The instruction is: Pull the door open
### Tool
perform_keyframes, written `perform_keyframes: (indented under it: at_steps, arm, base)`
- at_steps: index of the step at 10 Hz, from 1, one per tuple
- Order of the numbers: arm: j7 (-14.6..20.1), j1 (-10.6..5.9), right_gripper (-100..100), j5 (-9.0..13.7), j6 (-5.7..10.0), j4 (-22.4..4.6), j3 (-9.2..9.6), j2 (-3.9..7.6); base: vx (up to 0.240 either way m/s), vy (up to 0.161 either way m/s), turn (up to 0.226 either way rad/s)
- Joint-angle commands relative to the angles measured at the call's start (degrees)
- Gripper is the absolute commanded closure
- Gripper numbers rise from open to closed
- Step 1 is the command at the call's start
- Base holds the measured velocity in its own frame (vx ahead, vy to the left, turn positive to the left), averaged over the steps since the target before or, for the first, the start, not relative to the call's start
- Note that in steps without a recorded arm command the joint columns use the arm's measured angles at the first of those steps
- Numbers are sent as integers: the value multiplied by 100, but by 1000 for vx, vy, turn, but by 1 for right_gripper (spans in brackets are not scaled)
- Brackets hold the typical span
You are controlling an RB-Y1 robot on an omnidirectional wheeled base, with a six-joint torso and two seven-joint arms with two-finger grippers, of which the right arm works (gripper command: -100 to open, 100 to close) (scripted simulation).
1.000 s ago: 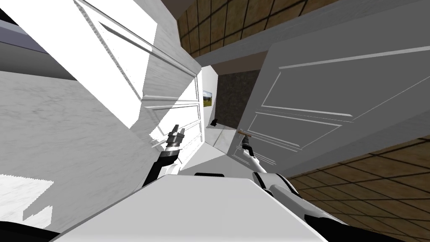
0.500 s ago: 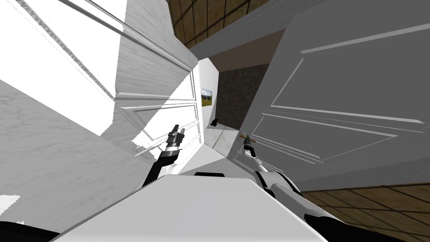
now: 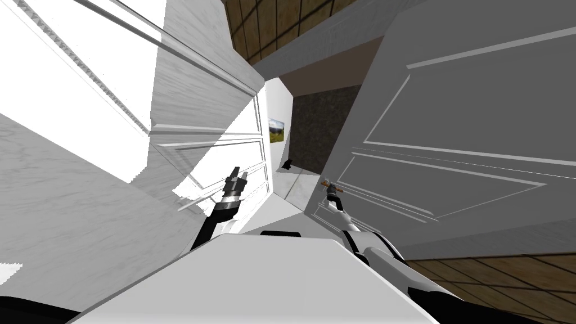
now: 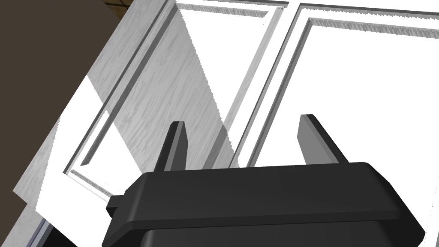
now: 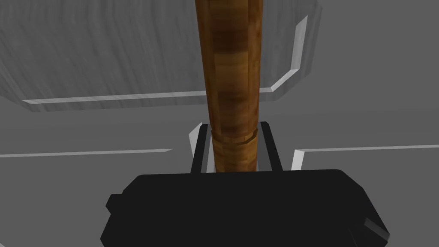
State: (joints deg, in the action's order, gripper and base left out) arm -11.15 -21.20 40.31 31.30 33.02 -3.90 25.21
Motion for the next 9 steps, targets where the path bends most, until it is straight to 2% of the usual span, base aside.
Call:
perform_keyframes:
  at_steps: [1,3,4,9]
  arm:
    - [1,2,100,0,2,0,1,-4]
    - [1,2,100,0,2,0,1,-4]
    - [91,24,100,-61,-28,46,84,6]
    - [384,78,100,-255,-101,212,344,46]
  base:
    - [-9,5,-1]
    - [0,0,0]
    - [-127,-10,82]
    - [-250,-32,111]
